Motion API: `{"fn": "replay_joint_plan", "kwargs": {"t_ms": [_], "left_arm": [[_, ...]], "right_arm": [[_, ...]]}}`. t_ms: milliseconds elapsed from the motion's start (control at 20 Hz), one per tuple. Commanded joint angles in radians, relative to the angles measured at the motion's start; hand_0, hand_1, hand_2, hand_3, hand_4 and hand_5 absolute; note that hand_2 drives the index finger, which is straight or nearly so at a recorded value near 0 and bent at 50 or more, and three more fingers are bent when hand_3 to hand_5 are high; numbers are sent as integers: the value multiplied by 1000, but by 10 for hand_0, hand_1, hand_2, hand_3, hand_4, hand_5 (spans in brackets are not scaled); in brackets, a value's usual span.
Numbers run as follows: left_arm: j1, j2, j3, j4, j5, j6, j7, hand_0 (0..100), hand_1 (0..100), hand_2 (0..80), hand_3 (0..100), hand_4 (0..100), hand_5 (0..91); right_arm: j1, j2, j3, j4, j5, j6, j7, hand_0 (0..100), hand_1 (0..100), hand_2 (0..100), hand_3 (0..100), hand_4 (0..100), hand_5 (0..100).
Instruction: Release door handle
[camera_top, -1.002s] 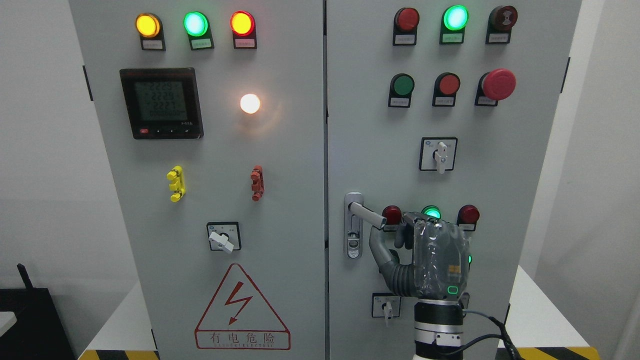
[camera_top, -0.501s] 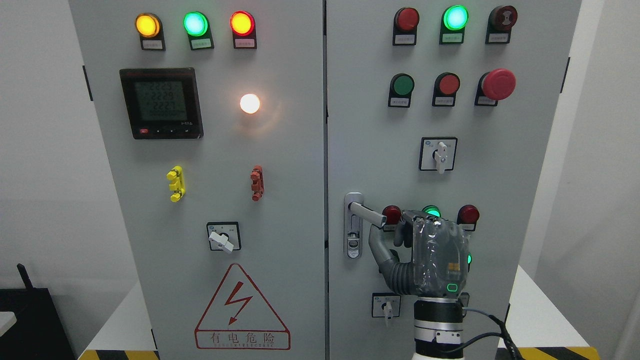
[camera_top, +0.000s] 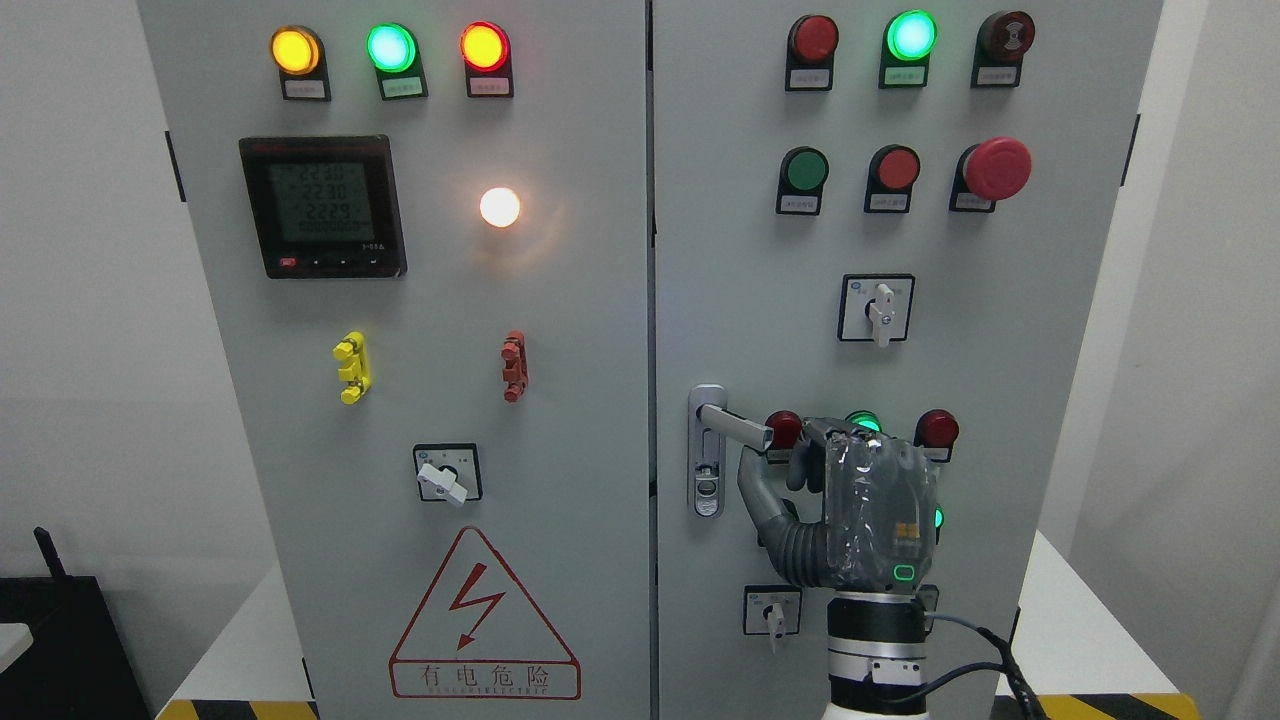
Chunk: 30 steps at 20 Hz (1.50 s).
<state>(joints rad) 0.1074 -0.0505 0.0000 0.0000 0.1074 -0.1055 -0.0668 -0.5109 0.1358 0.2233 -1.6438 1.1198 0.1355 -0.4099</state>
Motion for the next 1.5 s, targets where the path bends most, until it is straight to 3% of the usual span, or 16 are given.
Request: {"fn": "replay_joint_plan", "kwargs": {"t_ms": [0,551,752,1002,1052,1103,1153,1253,1303,1353,1403,1453], "left_arm": [[0,0,-14,20,0,0,-1,120,389,0,0,0,0],[0,0,-14,20,0,0,-1,120,389,0,0,0,0],[0,0,-14,20,0,0,-1,120,389,0,0,0,0],[0,0,-14,20,0,0,-1,120,389,0,0,0,0],[0,0,-14,18,0,0,-1,120,389,0,0,0,0],[0,0,-14,20,0,0,-1,120,389,0,0,0,0],[0,0,-14,20,0,0,-1,120,389,0,0,0,0],[0,0,-14,20,0,0,-1,120,389,0,0,0,0],[0,0,-14,20,0,0,-1,120,389,0,0,0,0],[0,0,-14,20,0,0,-1,120,389,0,0,0,0],[0,0,-15,20,0,0,-1,120,389,0,0,0,0],[0,0,-14,20,0,0,-1,120,389,0,0,0,0]], "right_arm": [[-4,1,1,-1,0,0,0,431,638,892,1000,988,1000],[25,-13,11,-5,-5,-11,-23,437,639,892,1000,988,1000],[68,-21,13,-30,-5,-48,-26,445,644,896,1000,988,1000],[135,-137,2,-80,-3,-120,-72,479,669,839,1000,956,997],[150,-153,-1,-89,-3,-120,-72,461,685,765,1000,914,961],[163,-166,-8,-97,-3,-122,-73,448,701,650,927,786,803],[172,-177,-24,-106,-3,-128,-72,445,702,621,890,749,767],[186,-180,-45,-113,-3,-181,-70,471,615,444,564,443,441],[187,-186,-65,-120,-3,-203,-70,467,587,399,499,363,356],[192,-200,-90,-132,-5,-214,-67,450,537,281,347,207,165],[204,-226,-110,-143,-6,-220,-67,437,505,219,265,134,84],[219,-254,-125,-151,-9,-230,-67,435,490,186,231,118,65]]}}
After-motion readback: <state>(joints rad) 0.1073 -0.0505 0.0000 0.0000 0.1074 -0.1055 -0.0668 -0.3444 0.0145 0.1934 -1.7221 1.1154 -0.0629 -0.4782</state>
